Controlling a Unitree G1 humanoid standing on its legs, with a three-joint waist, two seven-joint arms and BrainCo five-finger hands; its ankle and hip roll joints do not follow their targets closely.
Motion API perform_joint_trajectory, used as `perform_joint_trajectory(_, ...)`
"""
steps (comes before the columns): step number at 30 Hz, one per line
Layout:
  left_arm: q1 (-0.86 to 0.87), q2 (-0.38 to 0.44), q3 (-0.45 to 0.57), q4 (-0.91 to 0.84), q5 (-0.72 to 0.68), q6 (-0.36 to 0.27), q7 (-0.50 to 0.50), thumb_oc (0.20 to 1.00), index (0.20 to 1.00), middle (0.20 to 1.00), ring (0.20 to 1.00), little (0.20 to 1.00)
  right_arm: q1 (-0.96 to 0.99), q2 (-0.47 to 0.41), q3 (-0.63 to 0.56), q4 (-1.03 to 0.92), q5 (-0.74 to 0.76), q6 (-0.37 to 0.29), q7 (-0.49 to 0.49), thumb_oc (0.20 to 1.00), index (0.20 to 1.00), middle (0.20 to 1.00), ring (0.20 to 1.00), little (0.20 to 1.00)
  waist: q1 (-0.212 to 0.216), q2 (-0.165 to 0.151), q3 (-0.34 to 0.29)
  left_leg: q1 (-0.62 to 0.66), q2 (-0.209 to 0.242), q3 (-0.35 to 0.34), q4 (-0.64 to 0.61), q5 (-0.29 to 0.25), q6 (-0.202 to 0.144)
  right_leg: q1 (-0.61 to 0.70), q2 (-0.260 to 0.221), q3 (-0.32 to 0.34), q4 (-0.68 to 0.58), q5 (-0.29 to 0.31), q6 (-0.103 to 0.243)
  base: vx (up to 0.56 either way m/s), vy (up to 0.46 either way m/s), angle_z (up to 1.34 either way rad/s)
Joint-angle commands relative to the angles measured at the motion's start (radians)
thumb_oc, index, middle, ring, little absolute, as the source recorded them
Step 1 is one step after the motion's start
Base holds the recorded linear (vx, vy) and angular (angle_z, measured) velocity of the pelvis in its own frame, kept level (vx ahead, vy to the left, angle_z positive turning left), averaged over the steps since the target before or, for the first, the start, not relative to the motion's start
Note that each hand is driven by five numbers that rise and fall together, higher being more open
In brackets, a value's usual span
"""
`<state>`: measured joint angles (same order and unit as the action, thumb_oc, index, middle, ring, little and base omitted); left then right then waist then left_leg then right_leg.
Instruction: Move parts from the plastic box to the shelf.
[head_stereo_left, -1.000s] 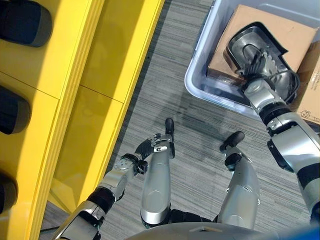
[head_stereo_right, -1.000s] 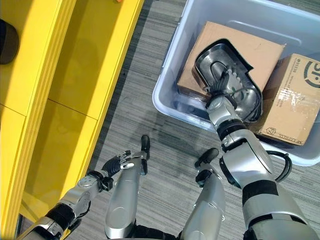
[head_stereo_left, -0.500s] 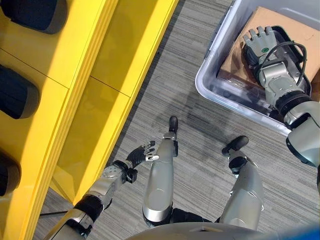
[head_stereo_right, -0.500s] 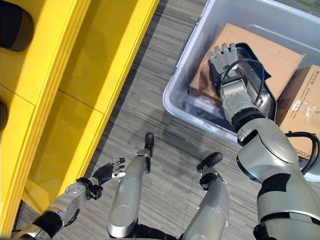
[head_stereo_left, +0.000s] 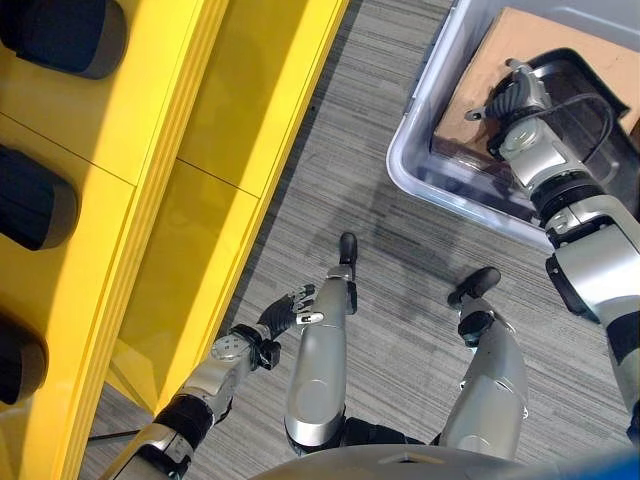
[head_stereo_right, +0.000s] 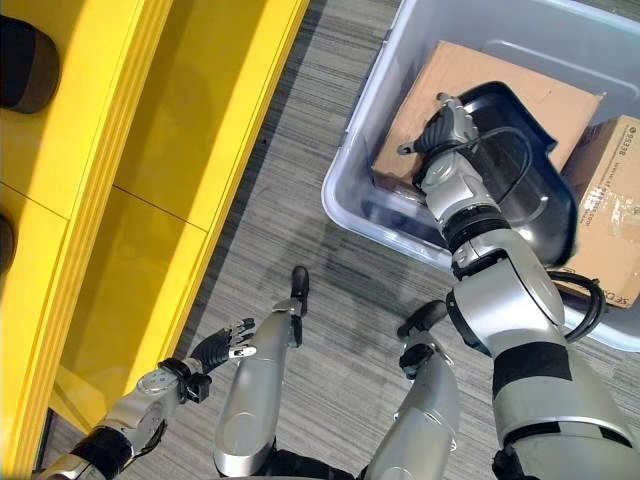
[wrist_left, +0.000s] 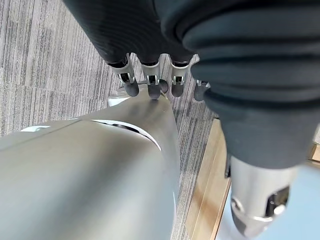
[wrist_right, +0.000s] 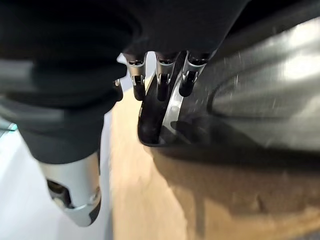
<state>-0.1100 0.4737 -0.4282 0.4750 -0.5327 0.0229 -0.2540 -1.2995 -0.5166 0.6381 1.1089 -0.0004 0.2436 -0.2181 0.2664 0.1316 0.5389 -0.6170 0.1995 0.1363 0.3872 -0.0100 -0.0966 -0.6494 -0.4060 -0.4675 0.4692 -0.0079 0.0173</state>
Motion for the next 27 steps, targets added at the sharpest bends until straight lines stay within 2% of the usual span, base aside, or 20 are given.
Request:
perform_joint_trajectory(1, 0.009, 0.008, -0.053, -0.012, 0.003, 0.008, -0.01, 1.0, 1.0, 1.0, 1.0, 1.0, 0.091, -0.003, 0.028, 0.026, -0.07, -0.058, 0.125, 1.0, 1.0, 1.0, 1.0, 1.0, 0.038, 0.03, -0.019, -0.064, 0.027, 0.013, 0.021, -0.014, -0.022, -0.032, -0.009, 0.051, 0.103, -0.091, 0.096, 0.0, 0.007, 0.07)
perform_joint_trajectory(3, 0.009, 0.014, -0.056, -0.018, 0.004, 0.014, -0.005, 1.0, 1.0, 1.0, 1.0, 1.0, 0.074, -0.005, 0.062, -0.012, -0.124, -0.099, 0.14, 1.0, 1.0, 1.0, 1.0, 1.0, 0.04, 0.028, -0.019, -0.073, 0.026, 0.01, 0.027, -0.014, -0.022, -0.037, -0.009, 0.047, 0.108, -0.092, 0.096, 0.0, -0.008, 0.05)
perform_joint_trajectory(8, 0.029, 0.02, -0.042, -0.025, 0.019, 0.005, -0.013, 1.0, 1.0, 1.0, 1.0, 1.0, 0.073, -0.01, 0.128, -0.103, -0.196, -0.148, 0.241, 1.0, 1.0, 1.0, 1.0, 1.0, 0.042, 0.018, -0.019, -0.076, 0.03, 0.011, 0.028, -0.013, -0.024, -0.036, -0.005, 0.039, 0.107, -0.091, 0.097, 0.0, -0.023, 0.0)
perform_joint_trajectory(9, 0.034, 0.023, -0.039, -0.022, 0.015, -0.002, -0.015, 1.0, 1.0, 1.0, 1.0, 1.0, 0.08, -0.013, 0.145, -0.123, -0.248, -0.154, 0.279, 1.0, 1.0, 1.0, 1.0, 1.0, 0.041, 0.015, -0.019, -0.075, 0.032, 0.011, 0.03, -0.013, -0.025, -0.034, -0.004, 0.039, 0.106, -0.09, 0.099, 0.0, 0.0, 0.0)
perform_joint_trajectory(12, 0.051, 0.029, -0.024, -0.02, 0.023, -0.018, -0.024, 1.0, 1.0, 1.0, 1.0, 1.0, 0.12, -0.039, 0.183, -0.151, -0.284, -0.158, 0.307, 1.0, 1.0, 1.0, 1.0, 1.0, 0.035, 0.006, -0.019, -0.068, 0.04, 0.019, 0.024, -0.011, -0.027, -0.025, 0.001, 0.04, 0.093, -0.089, 0.098, 0.0, -0.018, -0.04)
perform_joint_trajectory(14, 0.067, 0.039, -0.004, -0.015, 0.019, -0.033, -0.043, 1.0, 1.0, 1.0, 1.0, 1.0, 0.148, -0.062, 0.184, -0.15, -0.275, -0.173, 0.354, 1.0, 1.0, 1.0, 1.0, 1.0, 0.029, -0.001, -0.019, -0.06, 0.048, 0.024, 0.021, -0.01, -0.029, -0.018, 0.004, 0.042, 0.088, -0.088, 0.098, 0.01, -0.023, -0.09)
perform_joint_trajectory(18, 0.107, 0.062, 0.04, -0.037, 0.01, -0.041, -0.036, 1.0, 1.0, 1.0, 1.0, 1.0, 0.298, -0.153, 0.156, -0.229, -0.232, -0.187, 0.411, 1.0, 1.0, 1.0, 1.0, 1.0, -0.003, -0.037, -0.019, -0.041, 0.071, 0.04, 0.009, -0.005, -0.034, 0.002, 0.023, 0.05, 0.06, -0.082, 0.103, 0.0, -0.059, -0.09)
perform_joint_trajectory(19, 0.116, 0.074, 0.056, -0.055, -0.004, -0.033, -0.028, 1.0, 1.0, 1.0, 1.0, 1.0, 0.368, -0.18, 0.12, -0.267, -0.219, -0.187, 0.403, 1.0, 1.0, 1.0, 1.0, 1.0, -0.02, -0.051, -0.019, -0.033, 0.078, 0.047, 0.004, -0.004, -0.037, 0.01, 0.032, 0.056, 0.044, -0.077, 0.105, -0.01, -0.056, -0.18)
perform_joint_trajectory(23, 0.122, 0.078, 0.064, -0.067, -0.009, -0.028, -0.015, 1.0, 1.0, 1.0, 1.0, 1.0, 0.439, -0.208, 0.079, -0.298, -0.259, -0.184, 0.338, 1.0, 1.0, 1.0, 1.0, 1.0, -0.042, -0.065, -0.019, -0.016, 0.084, 0.057, -0.002, -0.004, -0.038, 0.022, 0.043, 0.068, 0.027, -0.071, 0.108, 0.0, -0.034, -0.15)
perform_joint_trajectory(27, 0.116, 0.071, 0.055, -0.066, -0.014, -0.027, -0.001, 1.0, 1.0, 1.0, 1.0, 1.0, 0.466, -0.22, 0.033, -0.283, -0.319, -0.181, 0.138, 1.0, 1.0, 1.0, 1.0, 1.0, -0.058, -0.068, -0.019, 0.004, 0.085, 0.065, -0.002, -0.009, -0.036, 0.038, 0.05, 0.079, 0.012, -0.067, 0.109, 0.0, -0.019, -0.14)
